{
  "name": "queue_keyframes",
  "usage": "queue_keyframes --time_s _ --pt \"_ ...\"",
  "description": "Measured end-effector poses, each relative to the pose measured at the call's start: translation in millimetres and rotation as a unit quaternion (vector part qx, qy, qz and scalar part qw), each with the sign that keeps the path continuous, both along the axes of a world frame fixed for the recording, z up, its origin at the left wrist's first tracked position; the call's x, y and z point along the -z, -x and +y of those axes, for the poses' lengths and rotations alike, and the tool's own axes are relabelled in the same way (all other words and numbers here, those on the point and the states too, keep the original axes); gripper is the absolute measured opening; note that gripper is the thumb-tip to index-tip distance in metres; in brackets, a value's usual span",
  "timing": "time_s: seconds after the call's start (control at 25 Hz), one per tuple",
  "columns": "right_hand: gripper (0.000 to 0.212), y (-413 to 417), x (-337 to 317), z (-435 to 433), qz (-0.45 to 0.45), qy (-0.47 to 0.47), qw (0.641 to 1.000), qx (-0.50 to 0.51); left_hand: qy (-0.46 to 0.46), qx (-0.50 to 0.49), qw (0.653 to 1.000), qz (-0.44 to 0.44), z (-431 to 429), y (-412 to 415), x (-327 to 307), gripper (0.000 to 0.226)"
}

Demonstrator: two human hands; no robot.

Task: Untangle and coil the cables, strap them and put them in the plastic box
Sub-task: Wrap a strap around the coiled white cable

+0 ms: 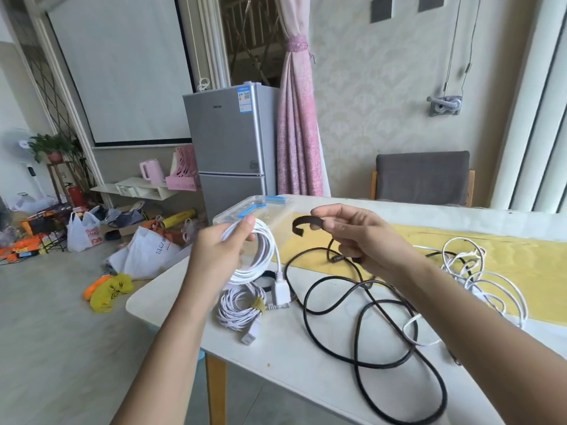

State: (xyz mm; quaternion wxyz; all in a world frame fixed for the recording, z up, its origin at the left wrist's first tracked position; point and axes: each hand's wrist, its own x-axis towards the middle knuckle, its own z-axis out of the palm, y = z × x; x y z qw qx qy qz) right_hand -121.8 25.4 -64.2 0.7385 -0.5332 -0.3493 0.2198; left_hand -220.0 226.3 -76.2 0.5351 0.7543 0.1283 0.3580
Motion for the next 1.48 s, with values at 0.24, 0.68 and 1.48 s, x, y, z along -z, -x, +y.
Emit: queue_keyframes --time_s 0.24,0.68,1.48 --pt "0.016 9.1 -1.7 -27.7 -0.027 0.007 0.998 -0.057 0.073 0.103 0.988 0.085 -61.3 -22.8 14.9 0.038" --pt "0.021 15.3 -28.4 -56.1 -0.457 0.346 0.819 -0.019 -0.015 0.136 0.987 0.083 -94.2 -31.3 22.4 0.051" --pt "0.011 10.0 -2.3 -37.8 -0.716 0.170 0.599 0.315 -0.052 -0.002 0.994 -0.092 -118.5 -32.9 12.9 0.051"
